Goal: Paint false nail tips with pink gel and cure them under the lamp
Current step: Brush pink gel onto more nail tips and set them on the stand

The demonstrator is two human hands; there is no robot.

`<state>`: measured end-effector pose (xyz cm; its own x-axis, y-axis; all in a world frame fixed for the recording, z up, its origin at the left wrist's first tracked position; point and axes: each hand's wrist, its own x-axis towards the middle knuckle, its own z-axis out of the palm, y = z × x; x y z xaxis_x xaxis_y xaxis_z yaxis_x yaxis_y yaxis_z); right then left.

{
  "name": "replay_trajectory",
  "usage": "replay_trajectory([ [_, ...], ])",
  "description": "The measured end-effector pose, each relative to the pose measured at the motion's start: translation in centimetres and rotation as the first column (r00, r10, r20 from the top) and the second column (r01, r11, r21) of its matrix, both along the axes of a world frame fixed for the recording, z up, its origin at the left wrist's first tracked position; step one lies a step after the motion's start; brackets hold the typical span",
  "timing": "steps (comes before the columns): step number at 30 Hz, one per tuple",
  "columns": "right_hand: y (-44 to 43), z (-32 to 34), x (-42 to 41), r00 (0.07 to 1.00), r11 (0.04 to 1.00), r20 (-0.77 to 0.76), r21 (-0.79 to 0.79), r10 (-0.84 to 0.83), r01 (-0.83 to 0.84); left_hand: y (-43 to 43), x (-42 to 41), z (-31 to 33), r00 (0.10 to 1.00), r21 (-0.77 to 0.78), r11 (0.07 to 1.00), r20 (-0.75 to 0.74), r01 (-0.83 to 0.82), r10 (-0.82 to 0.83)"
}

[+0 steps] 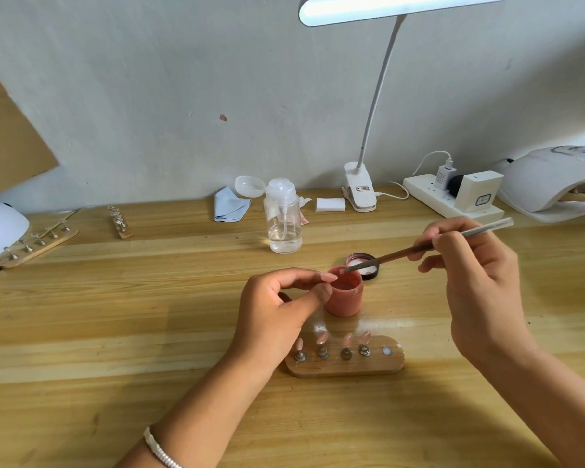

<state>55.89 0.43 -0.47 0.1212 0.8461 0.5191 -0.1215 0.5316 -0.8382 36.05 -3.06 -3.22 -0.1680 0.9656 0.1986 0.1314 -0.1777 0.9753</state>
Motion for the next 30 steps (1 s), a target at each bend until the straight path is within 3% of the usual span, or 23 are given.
replay_trajectory([
  [5, -0.46, -0.18, -0.66, 0.992, 0.994, 0.077, 0.035, 0.098, -0.101, 0.08, 0.00, 0.08, 1.000, 0.020, 1.000, -0.017, -0.011, 0.012],
  [12, 0.10, -0.05, -0.03, 1.000, 1.000, -0.008, -0.003, -0.025, 0.025, 0.01, -0.01, -0.01, 1.000, -0.010, 1.000, -0.009, 0.000, 0.000],
  [19, -0.34, -0.18, -0.65, 0.993, 0.994, 0.073, 0.055, 0.093, -0.097, 0.12, 0.00, 0.03, 1.000, -0.003, 1.000, -0.014, -0.026, 0.026],
  [26, 0.04, -0.06, 0.05, 1.000, 0.999, -0.003, 0.026, -0.019, 0.019, 0.00, 0.08, 0.08, 0.999, -0.031, 1.000, 0.040, -0.002, 0.003],
  [30, -0.29, -0.15, -0.37, 0.999, 0.997, 0.032, 0.063, 0.043, -0.045, 0.08, 0.04, 0.06, 1.000, -0.021, 1.000, 0.021, -0.010, 0.011],
])
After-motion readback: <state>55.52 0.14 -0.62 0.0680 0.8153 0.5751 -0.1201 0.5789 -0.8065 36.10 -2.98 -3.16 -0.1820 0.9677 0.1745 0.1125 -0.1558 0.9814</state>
